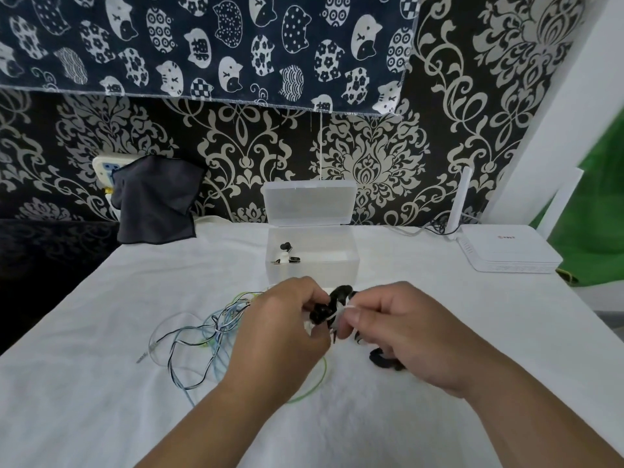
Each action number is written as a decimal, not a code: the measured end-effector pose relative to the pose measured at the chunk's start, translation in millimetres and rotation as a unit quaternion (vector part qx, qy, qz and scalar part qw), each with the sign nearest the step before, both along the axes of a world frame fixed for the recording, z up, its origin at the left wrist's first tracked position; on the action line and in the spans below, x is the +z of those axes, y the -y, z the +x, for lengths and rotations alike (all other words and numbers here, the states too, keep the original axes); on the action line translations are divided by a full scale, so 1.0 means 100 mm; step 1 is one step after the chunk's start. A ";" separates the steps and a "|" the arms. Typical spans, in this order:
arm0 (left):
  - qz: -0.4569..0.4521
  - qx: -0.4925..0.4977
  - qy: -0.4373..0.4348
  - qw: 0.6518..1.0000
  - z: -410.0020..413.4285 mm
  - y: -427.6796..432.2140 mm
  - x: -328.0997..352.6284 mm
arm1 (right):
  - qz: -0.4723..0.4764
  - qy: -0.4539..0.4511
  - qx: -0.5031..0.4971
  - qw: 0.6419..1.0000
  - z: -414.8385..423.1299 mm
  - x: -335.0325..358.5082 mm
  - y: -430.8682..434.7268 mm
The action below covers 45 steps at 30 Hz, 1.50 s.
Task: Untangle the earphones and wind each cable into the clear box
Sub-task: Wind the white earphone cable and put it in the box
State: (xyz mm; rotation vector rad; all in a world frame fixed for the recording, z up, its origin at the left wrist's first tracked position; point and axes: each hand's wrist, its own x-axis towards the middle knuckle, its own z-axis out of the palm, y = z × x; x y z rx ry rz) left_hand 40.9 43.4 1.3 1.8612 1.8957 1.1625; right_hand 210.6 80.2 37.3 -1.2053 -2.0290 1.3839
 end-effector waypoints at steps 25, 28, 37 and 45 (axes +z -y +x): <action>-0.058 -0.095 0.445 0.889 0.02 -0.04 0.08 | 0.065 0.014 -0.242 0.968 0.05 -0.19 -0.20; -0.059 -0.111 0.448 0.885 0.05 -0.03 0.08 | 0.004 0.049 -0.172 0.984 -0.03 -0.24 -0.14; -0.033 0.003 0.451 0.892 -0.06 -0.08 0.04 | -0.093 0.071 0.019 0.993 -0.10 -0.25 -0.01; -0.021 0.042 0.298 0.953 -0.11 -0.11 0.01 | -0.062 0.040 0.023 0.997 -0.04 -0.15 -0.01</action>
